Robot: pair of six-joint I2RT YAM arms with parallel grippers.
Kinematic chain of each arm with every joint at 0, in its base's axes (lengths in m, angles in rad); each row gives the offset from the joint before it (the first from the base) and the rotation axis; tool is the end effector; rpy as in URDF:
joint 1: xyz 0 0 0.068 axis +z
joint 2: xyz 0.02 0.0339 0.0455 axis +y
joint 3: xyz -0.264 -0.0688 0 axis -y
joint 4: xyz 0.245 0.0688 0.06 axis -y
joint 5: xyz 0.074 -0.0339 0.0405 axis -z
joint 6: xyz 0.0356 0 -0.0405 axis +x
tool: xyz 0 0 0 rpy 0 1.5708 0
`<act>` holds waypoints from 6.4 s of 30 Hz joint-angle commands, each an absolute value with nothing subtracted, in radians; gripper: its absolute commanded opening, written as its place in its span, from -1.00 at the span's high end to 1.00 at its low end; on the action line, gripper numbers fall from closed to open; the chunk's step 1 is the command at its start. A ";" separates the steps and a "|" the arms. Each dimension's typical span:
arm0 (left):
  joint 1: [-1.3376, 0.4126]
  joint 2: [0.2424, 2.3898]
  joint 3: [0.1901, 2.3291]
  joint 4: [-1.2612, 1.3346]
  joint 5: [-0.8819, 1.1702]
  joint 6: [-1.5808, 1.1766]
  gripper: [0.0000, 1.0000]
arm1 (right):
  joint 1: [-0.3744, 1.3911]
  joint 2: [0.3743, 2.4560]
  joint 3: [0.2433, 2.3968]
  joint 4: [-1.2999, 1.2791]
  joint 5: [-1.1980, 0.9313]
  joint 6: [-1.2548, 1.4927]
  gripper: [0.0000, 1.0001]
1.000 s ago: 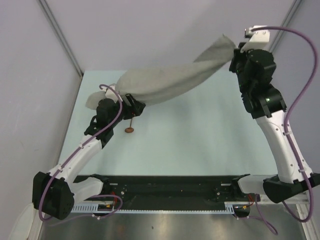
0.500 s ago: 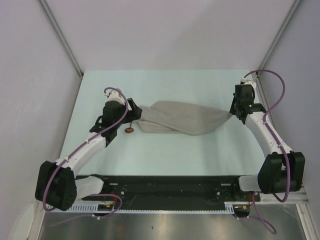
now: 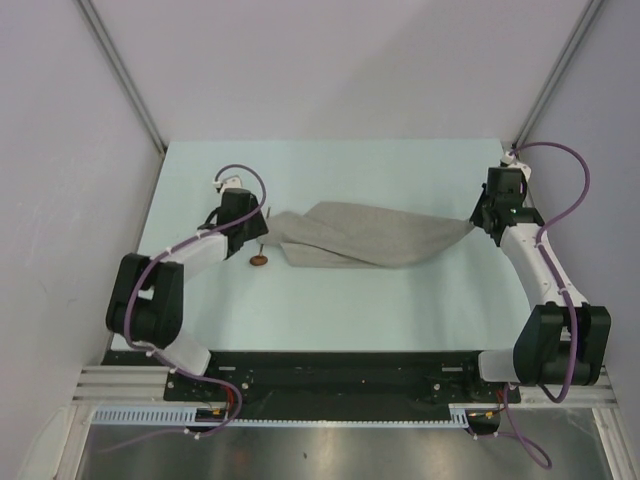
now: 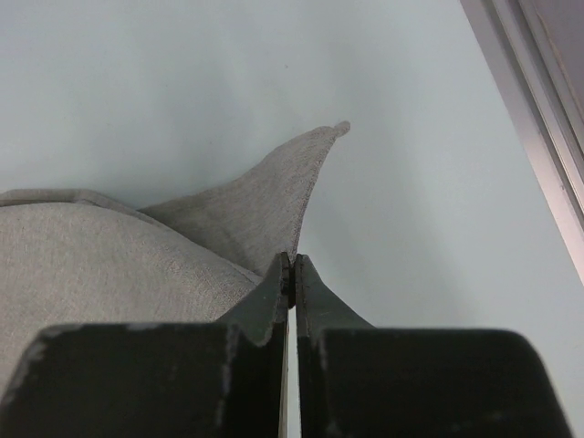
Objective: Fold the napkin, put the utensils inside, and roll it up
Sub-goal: Flatten the napkin out
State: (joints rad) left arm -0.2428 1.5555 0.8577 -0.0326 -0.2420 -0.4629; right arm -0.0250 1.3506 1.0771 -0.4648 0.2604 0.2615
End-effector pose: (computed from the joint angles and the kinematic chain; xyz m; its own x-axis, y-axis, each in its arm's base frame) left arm 0.3157 -0.0694 0.1936 -0.6063 -0.2965 -0.7379 -0.2354 0.9532 -0.1896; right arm 0.2943 -0.0165 0.2898 -0.5945 0.2648 -0.7593 0.3812 0.9242 0.0238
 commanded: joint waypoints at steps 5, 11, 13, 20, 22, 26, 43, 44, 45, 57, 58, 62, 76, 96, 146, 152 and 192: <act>-0.215 1.713 0.976 -0.057 -0.143 -0.477 -0.27 | -0.044 1.361 1.092 -0.425 0.233 0.267 1.00; -0.201 1.743 0.988 -0.061 -0.176 -0.492 -0.31 | -0.049 1.355 1.097 -0.422 0.216 0.265 1.00; -0.196 1.775 1.002 -0.067 -0.157 -0.495 -0.31 | -0.051 1.353 1.094 -0.420 0.212 0.265 1.00; -0.157 1.842 1.043 -0.075 -0.065 -0.512 -0.11 | -0.052 1.341 1.085 -0.423 0.196 0.273 1.00; -0.155 1.851 1.058 -0.090 -0.058 -0.500 -0.04 | -0.052 1.335 1.080 -0.423 0.186 0.279 1.00; -0.155 1.855 1.065 -0.101 -0.063 -0.492 0.50 | -0.052 1.321 1.069 -0.420 0.173 0.285 1.00; -0.158 1.617 1.029 0.155 0.123 -0.543 1.00 | -0.054 1.292 1.271 -0.437 0.097 0.259 1.00; -0.158 1.585 1.034 0.161 0.123 -0.546 1.00 | -0.052 1.272 1.310 -0.424 0.089 0.255 1.00; -0.158 1.554 1.041 0.178 0.111 -0.546 1.00 | -0.052 1.261 1.327 -0.420 0.084 0.249 1.00; -0.158 1.138 1.186 0.137 0.075 -0.541 1.00 | -0.052 1.072 1.645 -0.439 0.161 0.180 1.00; -0.158 1.114 1.196 0.135 0.080 -0.545 1.00 | -0.052 1.065 1.675 -0.454 0.169 0.173 1.00; -0.156 1.057 1.314 0.074 0.093 -0.546 1.00 | -0.052 1.040 1.799 -0.485 0.213 0.147 1.00; -0.158 1.872 1.776 -0.073 0.129 -0.519 0.97 | -0.173 1.543 1.502 -0.430 0.040 0.290 1.00; -0.528 1.629 1.144 0.032 0.032 -0.500 -0.62 | -0.176 1.589 1.146 -0.281 -0.066 0.348 1.00; -0.752 1.968 1.150 -0.155 -0.044 -0.571 0.25 | -0.212 1.520 1.103 -0.282 -0.087 0.348 1.00; -0.750 1.918 1.118 -0.143 -0.142 -0.574 1.00 | -0.238 1.497 1.104 -0.301 -0.091 0.336 1.00; -0.523 1.580 0.948 -0.005 -0.064 -0.509 1.00 | -0.140 1.496 0.933 -0.666 0.225 0.351 -0.09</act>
